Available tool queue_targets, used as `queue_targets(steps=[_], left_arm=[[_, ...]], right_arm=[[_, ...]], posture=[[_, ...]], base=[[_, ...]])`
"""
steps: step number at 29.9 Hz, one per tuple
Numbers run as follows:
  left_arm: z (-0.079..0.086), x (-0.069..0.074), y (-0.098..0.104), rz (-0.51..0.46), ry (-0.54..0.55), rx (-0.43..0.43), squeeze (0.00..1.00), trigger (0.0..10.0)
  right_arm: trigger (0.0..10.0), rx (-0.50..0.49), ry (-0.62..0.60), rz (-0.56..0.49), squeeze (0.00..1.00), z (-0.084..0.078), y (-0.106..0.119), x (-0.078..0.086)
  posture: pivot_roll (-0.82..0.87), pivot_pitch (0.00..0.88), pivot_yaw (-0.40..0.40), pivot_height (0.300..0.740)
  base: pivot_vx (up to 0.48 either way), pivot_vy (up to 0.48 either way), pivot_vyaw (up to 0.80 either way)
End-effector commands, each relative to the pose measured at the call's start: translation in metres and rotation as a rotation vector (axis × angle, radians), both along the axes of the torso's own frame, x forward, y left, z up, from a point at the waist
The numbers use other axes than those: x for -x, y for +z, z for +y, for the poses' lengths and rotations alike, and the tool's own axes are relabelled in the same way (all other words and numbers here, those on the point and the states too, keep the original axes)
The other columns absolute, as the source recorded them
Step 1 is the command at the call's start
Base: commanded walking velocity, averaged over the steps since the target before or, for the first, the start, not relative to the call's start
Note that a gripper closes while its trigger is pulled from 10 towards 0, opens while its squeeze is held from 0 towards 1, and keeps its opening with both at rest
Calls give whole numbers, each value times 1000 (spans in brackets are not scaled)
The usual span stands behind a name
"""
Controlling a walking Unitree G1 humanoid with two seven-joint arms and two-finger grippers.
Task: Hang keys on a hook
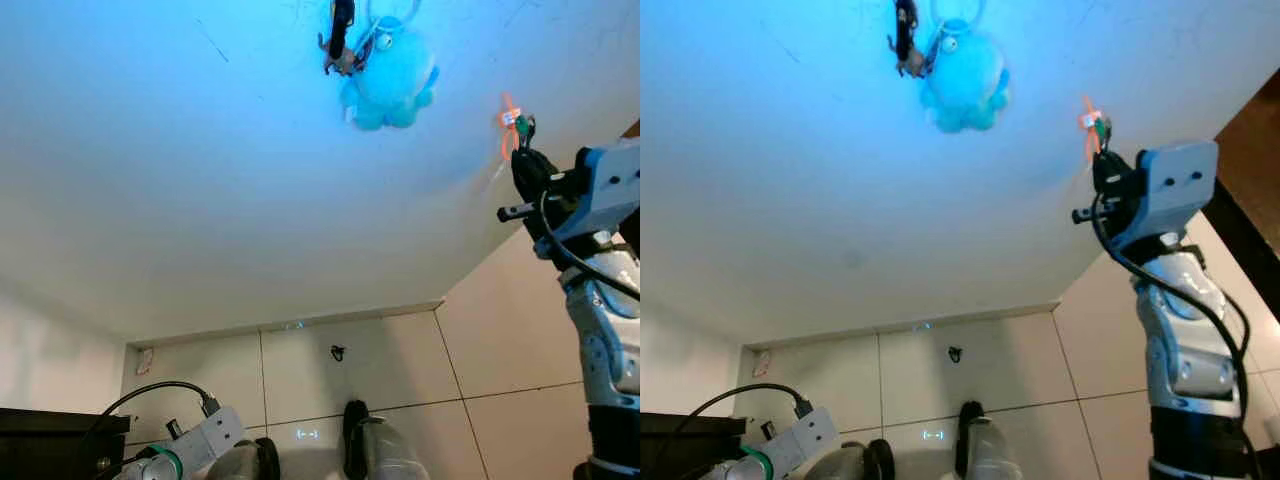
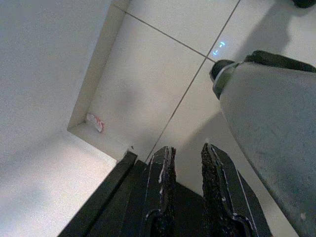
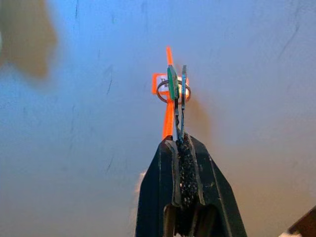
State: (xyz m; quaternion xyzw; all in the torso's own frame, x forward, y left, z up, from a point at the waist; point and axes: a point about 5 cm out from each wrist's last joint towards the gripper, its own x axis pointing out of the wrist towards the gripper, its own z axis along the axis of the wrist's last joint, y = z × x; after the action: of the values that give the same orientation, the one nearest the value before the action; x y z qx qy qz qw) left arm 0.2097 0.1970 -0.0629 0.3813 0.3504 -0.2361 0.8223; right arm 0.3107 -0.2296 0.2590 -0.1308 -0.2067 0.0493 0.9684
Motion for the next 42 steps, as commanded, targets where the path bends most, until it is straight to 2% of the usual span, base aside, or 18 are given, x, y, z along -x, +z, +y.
queue_targets(steps=[1,3,4,6,7,10,14,21,36,42], left_arm=[[4,13,-7,52,1,-14,0,10000],[4,12,-7,52,1,-14,0,10000],[4,12,-7,51,0,-14,0,10000],[3,12,-7,51,0,-14,0,10000],[3,12,-7,51,2,-13,0,10000],[3,12,-7,51,4,-12,0,10000],[3,13,-7,53,10,-8,0,10000],[2,13,-8,53,6,-9,0,10000],[1,13,-8,52,-2,-15,0,10000],[2,13,-8,51,1,-17,0,10000]], right_arm=[[10000,47,-8,-94,0,5,21,2],[10000,51,-10,-112,0,7,27,1],[10000,78,8,-174,0,15,41,1],[10000,90,17,-200,0,18,47,2],[10000,105,53,-262,0,27,59,5],[10000,114,78,-303,0,32,67,8],[10000,162,97,-456,0,48,88,19],[10000,238,89,-500,0,57,91,19],[10000,260,7,-573,0,59,102,11],[10000,264,-23,-559,0,56,102,0]], posture=[[-180,240,98,740],[-180,240,98,740],[-178,240,97,740],[-177,239,97,740],[-175,239,96,740],[-175,239,96,740],[-175,238,92,740],[-180,234,93,740],[-170,224,86,740],[-167,223,87,740]], base=[[0,0,0],[0,0,0],[0,0,0],[0,0,0],[0,0,0],[0,0,0],[0,0,0],[0,0,0],[0,0,0],[0,0,0]])
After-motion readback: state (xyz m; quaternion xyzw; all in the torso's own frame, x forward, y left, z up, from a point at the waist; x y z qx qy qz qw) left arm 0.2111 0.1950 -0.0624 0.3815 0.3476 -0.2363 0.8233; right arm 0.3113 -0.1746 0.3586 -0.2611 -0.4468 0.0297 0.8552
